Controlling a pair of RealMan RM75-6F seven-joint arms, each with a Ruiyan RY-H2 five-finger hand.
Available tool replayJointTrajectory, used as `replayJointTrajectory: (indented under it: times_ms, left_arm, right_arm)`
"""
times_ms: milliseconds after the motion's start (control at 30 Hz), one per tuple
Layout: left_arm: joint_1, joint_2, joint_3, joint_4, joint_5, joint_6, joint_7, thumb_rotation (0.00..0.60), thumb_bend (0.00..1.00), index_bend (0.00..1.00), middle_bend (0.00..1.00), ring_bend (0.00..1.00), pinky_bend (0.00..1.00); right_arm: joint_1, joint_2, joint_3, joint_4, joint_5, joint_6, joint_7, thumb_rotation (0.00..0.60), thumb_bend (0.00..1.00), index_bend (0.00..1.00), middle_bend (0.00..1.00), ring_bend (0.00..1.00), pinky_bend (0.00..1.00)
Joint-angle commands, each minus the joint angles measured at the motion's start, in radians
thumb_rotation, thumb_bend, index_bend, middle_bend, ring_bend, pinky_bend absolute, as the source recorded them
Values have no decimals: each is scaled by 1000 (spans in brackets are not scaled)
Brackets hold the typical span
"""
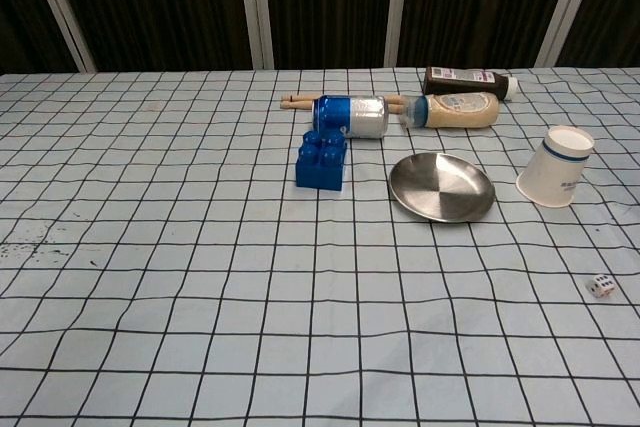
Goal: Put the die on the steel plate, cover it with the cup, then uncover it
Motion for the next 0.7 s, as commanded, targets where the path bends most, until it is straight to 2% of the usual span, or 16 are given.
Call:
replayJointTrajectory:
  times_ms: [33,200,433,567,700]
  left_arm:
    - [2,-3,-8,15,2,11,-14,600,268,151,19,66,261]
    - [3,-18,-22,46,21,47,-49,600,268,162,24,66,261]
    - [18,-6,-33,42,3,67,-77,600,268,166,22,64,261]
    - [21,-1,-36,43,1,73,-92,600,268,166,22,64,261]
    - [21,3,-33,43,5,68,-101,600,268,166,22,64,261]
  right_arm:
    - [2,1,-13,-28,-9,-12,-7,600,71,156,151,149,46]
    - [27,2,-53,-77,-32,-91,14,600,71,160,151,149,46]
    - [52,-52,-82,-101,-57,-146,-57,600,70,160,151,149,46]
    - [62,-78,-85,-113,-63,-161,-86,600,70,196,151,150,46]
    - [81,-117,-54,-113,-54,-159,-107,600,70,246,151,166,46]
